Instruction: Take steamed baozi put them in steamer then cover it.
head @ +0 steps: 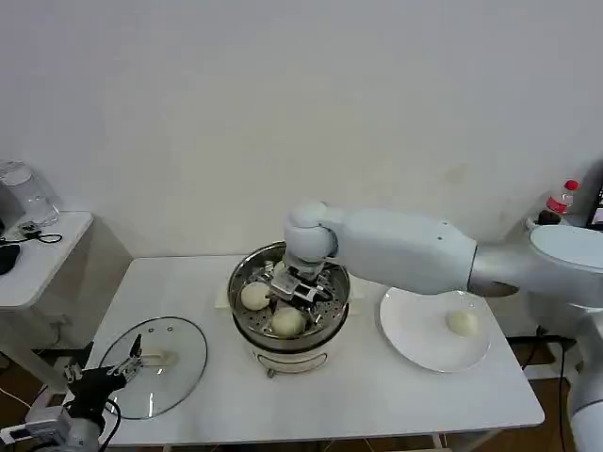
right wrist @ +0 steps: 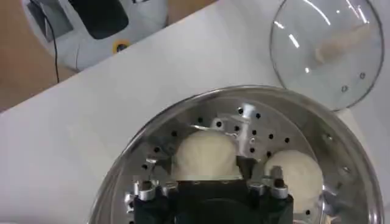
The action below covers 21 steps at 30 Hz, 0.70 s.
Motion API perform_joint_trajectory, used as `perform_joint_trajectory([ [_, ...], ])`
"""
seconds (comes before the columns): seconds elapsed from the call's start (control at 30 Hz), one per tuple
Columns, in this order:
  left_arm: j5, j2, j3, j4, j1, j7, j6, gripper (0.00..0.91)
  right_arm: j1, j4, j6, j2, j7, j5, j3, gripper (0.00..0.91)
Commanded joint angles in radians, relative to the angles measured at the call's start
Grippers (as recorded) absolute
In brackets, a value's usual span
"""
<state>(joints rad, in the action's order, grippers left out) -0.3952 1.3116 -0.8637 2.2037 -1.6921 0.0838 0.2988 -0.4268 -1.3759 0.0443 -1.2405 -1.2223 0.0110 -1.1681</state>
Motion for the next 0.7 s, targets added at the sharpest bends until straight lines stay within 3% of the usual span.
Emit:
perform_joint_trajectory([
  [0.03, 0.000, -0.002, 0.000, -0.002, 0.002, 0.000, 0.001, 0.907, -0.007, 0.002, -0.002, 0.014, 0.011, 0.010, 0.010, 0.907],
  [0.27, -0.002, -0.022, 0.001, -0.004, 0.008, -0.001, 0.004, 0.907, -0.054, 0.044, -0.077, 0.108, 0.070, 0.074, 0.070, 0.907],
  [0.37, -0.002, -0.029, 0.006, -0.004, 0.013, -0.001, 0.007, 0.907, -0.084, 0.078, -0.137, 0.183, 0.131, 0.114, 0.086, 0.907],
  [0.53, 0.000, -0.043, 0.019, -0.006, 0.018, -0.005, 0.007, 0.907, -0.116, 0.044, -0.217, 0.412, 0.165, 0.117, 0.052, 0.907],
  [0.67, 0.004, -0.053, 0.041, -0.013, 0.028, -0.007, 0.007, 0.907, -0.098, -0.016, -0.238, 0.574, 0.173, 0.107, 0.048, 0.907],
  [0.7, 0.007, -0.055, 0.050, -0.017, 0.034, -0.007, 0.007, 0.907, -0.078, -0.047, -0.248, 0.649, 0.179, 0.101, 0.056, 0.907],
])
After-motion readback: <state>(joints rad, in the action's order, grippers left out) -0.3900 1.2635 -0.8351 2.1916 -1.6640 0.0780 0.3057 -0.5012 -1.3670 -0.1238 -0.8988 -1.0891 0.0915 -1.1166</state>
